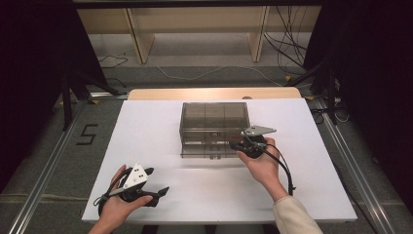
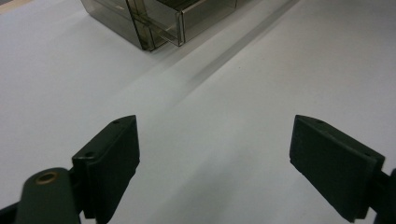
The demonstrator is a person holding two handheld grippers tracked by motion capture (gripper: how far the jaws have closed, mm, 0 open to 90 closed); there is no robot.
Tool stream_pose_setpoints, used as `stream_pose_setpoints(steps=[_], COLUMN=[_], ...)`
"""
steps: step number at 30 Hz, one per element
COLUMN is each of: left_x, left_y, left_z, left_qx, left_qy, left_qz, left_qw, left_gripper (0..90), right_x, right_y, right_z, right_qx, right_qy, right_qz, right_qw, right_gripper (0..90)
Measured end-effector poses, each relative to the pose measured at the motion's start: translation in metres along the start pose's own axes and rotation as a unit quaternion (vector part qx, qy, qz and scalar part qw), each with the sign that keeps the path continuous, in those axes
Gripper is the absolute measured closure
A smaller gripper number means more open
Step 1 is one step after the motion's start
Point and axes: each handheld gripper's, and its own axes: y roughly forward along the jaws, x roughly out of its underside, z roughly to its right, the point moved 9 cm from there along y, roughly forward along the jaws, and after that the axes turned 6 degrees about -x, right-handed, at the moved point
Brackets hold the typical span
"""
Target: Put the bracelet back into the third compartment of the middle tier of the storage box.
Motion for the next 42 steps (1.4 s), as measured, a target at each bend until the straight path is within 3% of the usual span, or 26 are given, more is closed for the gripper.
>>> stream_pose_setpoints(steps=[42], left_x=[0.000], left_y=[0.000], left_z=[0.000], left_qx=[0.000], left_qy=[0.000], left_qz=[0.001], left_qw=[1.0000], left_gripper=[15.8], right_x=[0.013], right_y=[0.006], right_z=[0.008], right_qx=[-0.003], right_qy=[0.021], right_qz=[-0.026], right_qw=[0.9994], right_gripper=[90.0])
